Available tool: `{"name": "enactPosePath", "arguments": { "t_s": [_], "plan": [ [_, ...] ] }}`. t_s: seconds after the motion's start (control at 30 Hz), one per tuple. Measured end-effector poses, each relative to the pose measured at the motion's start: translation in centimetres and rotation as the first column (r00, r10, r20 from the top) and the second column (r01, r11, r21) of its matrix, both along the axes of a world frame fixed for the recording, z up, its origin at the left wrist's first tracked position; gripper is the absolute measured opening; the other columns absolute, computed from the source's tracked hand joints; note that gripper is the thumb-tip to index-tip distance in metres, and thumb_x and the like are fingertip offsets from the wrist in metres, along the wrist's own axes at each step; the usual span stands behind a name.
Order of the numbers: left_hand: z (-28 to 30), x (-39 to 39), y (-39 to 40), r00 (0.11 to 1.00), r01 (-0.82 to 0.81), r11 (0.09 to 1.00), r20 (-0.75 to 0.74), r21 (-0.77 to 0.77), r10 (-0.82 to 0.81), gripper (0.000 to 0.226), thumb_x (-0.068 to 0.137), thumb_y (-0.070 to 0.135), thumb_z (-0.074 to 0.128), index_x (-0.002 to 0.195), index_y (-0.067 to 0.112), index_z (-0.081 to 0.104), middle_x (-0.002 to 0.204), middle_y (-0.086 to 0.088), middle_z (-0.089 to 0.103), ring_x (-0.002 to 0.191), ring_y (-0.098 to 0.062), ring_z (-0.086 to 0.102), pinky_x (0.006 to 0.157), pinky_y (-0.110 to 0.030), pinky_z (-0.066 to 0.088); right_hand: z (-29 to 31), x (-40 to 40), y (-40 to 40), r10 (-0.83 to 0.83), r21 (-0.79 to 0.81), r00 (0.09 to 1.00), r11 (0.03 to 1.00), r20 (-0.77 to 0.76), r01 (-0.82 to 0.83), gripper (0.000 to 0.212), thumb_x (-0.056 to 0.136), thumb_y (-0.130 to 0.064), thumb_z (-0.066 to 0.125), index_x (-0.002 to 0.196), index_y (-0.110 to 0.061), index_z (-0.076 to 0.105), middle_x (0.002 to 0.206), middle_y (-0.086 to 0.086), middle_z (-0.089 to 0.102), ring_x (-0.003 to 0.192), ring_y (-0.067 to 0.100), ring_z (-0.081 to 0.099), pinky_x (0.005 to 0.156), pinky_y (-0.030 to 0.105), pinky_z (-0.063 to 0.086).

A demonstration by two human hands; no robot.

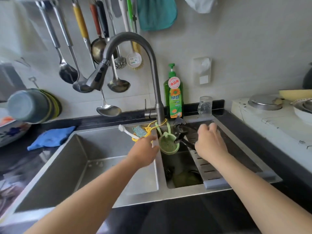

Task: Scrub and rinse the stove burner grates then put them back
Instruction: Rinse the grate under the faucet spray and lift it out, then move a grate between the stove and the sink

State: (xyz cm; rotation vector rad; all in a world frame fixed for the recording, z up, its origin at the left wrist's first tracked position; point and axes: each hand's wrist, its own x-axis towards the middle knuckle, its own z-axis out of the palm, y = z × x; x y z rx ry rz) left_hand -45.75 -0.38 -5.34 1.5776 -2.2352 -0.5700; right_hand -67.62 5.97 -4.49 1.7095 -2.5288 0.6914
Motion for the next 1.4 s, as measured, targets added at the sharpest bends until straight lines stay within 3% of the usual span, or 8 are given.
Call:
{"name": "enactPosePath", "arguments": {
  "t_s": [0.2,0.27,0.37,0.5,0.7,0.93,1.1,1.4],
  "plan": [
    [0.5,12.8,6.7,0.981,-0.194,0.981,-0.025,0.01,0.194,0.026,0.096,0.024,0.059,0.118,0.02,0.072,0.11,-0.002,0.069,0.101,-0.023,0.066,0.089,-0.029,0.051,2.1,12.1,-1.3,0.393,-0.055,0.895,0.919,0.21,-0.39,0.029,0.081,0.001,0.058,0.064,-0.019,0.045,0.071,0.002,0.052,0.07,0.027,0.051,0.056,0.031,0.036],
    [0.7,18.5,9.4,0.962,-0.27,0.963,-0.037,0.008,0.27,0.022,0.094,0.023,0.058,0.109,0.019,0.075,0.106,-0.002,0.071,0.1,-0.023,0.067,0.088,-0.03,0.052,1.0,17.2,-1.4,0.478,0.298,0.835,0.783,0.272,-0.546,0.029,0.086,-0.006,0.064,0.107,-0.026,0.064,0.126,0.004,0.061,0.11,0.031,0.059,0.083,0.035,0.051],
    [1.3,26.9,13.2,0.914,-0.399,0.917,-0.061,0.021,0.4,0.023,0.095,0.027,0.056,0.108,0.027,0.075,0.107,0.006,0.073,0.099,-0.017,0.069,0.088,-0.031,0.055,0.7,23.8,-2.0,0.51,0.532,0.803,0.607,0.308,-0.59,0.083,0.091,-0.007,0.063,0.159,-0.03,0.021,0.168,0.007,0.006,0.146,0.028,0.033,0.103,0.029,0.04],
    [1.6,36.2,17.1,0.851,-0.523,0.852,-0.047,0.009,0.523,0.023,0.095,0.023,0.056,0.103,0.025,0.077,0.091,0.006,0.074,0.089,-0.012,0.069,0.075,-0.019,0.05,1.9,33.9,-2.7,0.572,0.259,0.751,0.71,0.33,-0.655,0.033,0.091,-0.005,0.062,0.12,-0.02,0.068,0.115,0.003,0.061,0.09,0.019,0.06,0.067,0.02,0.045],
    [0.2,48.0,19.8,0.68,-0.72,0.687,0.094,-0.099,0.727,0.028,0.093,0.024,0.051,0.104,0.027,0.076,0.106,0.002,0.072,0.098,-0.024,0.068,0.085,-0.032,0.054,1.5,48.6,1.1,0.669,0.256,0.61,0.557,0.425,-0.79,0.017,0.096,-0.021,0.057,0.091,-0.007,0.065,0.074,0.014,0.073,0.057,0.026,0.07,0.051,0.028,0.053],
    [-2.4,55.7,20.1,0.491,-0.845,0.523,0.223,-0.112,0.842,0.023,0.094,0.03,0.048,0.112,0.019,0.059,0.114,-0.01,0.05,0.109,-0.038,0.057,0.092,-0.049,0.052,-0.8,52.1,1.7,0.206,0.454,0.599,0.479,0.773,-0.751,0.042,0.107,-0.028,0.04,0.067,-0.015,0.036,0.057,0.003,0.034,0.034,0.009,0.032,0.035,0.015,0.024],
    [-3.1,58.5,19.2,0.502,-0.842,0.533,0.24,-0.084,0.831,0.034,0.097,0.034,0.055,0.126,0.02,0.063,0.121,-0.014,0.053,0.117,-0.039,0.056,0.103,-0.047,0.048,-1.2,52.0,1.7,0.214,0.386,0.553,0.519,0.805,-0.763,0.032,0.105,-0.024,0.045,0.079,-0.007,0.056,0.061,0.003,0.055,0.041,0.008,0.045,0.036,0.015,0.034],
    [-3.1,60.1,17.6,0.498,-0.84,0.528,0.209,-0.122,0.841,0.039,0.1,0.028,0.057,0.138,0.021,0.061,0.128,-0.018,0.058,0.124,-0.036,0.053,0.105,-0.042,0.043,-1.7,50.6,0.6,0.021,0.186,0.258,0.64,0.966,-0.745,0.031,0.103,-0.02,0.052,0.076,-0.007,0.058,0.052,-0.004,0.046,0.035,0.003,0.033,0.033,0.014,0.022]
  ]
}}
